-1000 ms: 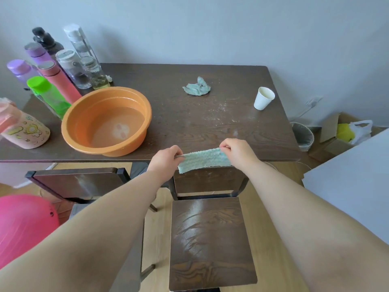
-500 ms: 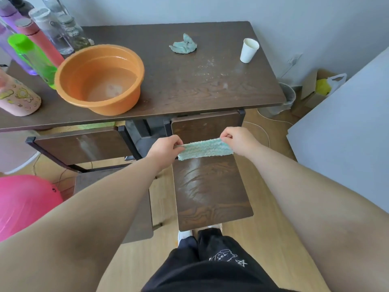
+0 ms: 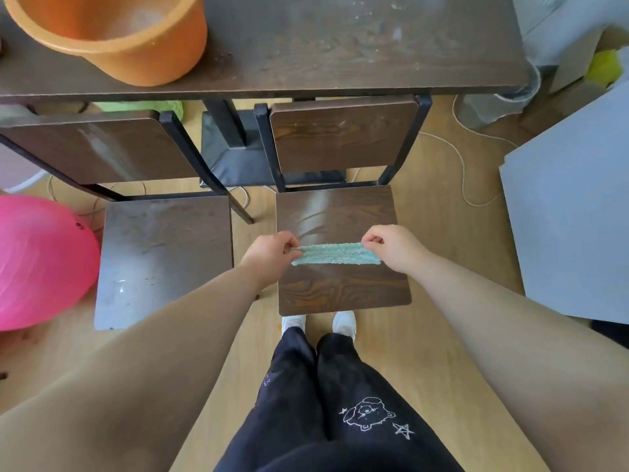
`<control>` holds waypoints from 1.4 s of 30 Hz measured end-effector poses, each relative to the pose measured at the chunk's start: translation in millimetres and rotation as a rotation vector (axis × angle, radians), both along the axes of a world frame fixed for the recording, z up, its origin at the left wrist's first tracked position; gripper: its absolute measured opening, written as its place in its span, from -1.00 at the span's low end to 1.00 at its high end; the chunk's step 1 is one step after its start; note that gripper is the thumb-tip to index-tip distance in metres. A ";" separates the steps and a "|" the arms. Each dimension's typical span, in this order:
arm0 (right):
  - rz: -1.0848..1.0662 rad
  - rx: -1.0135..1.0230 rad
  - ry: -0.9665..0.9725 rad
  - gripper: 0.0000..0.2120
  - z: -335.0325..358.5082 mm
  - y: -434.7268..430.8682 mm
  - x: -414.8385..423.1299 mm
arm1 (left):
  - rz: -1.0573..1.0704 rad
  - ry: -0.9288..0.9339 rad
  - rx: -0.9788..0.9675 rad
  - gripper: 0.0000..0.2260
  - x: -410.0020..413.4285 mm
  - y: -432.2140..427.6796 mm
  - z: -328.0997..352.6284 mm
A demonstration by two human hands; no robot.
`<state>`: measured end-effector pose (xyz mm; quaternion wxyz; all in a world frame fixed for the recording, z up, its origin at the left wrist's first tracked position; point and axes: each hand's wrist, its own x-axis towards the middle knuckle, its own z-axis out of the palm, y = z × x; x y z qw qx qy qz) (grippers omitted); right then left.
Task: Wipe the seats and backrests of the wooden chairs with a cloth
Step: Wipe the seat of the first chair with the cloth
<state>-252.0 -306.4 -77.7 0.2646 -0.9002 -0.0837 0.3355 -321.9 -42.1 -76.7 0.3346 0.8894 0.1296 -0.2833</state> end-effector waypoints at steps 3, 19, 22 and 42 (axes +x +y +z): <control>-0.015 0.008 0.059 -0.86 -32.2 -11.3 -6.2 | 0.014 0.049 0.006 -0.88 -9.6 -12.3 -27.1; -0.025 -0.053 0.113 -0.85 -210.0 -40.9 5.4 | 0.008 0.190 0.033 -0.89 14.5 -42.7 -210.9; -0.007 -0.066 0.090 -0.84 -232.7 -38.0 25.1 | -0.045 0.177 0.055 -0.85 32.3 -41.2 -233.8; 0.016 -0.163 -0.224 -0.78 -262.6 -22.4 85.6 | -0.209 -0.072 0.431 -0.76 89.5 -38.9 -259.1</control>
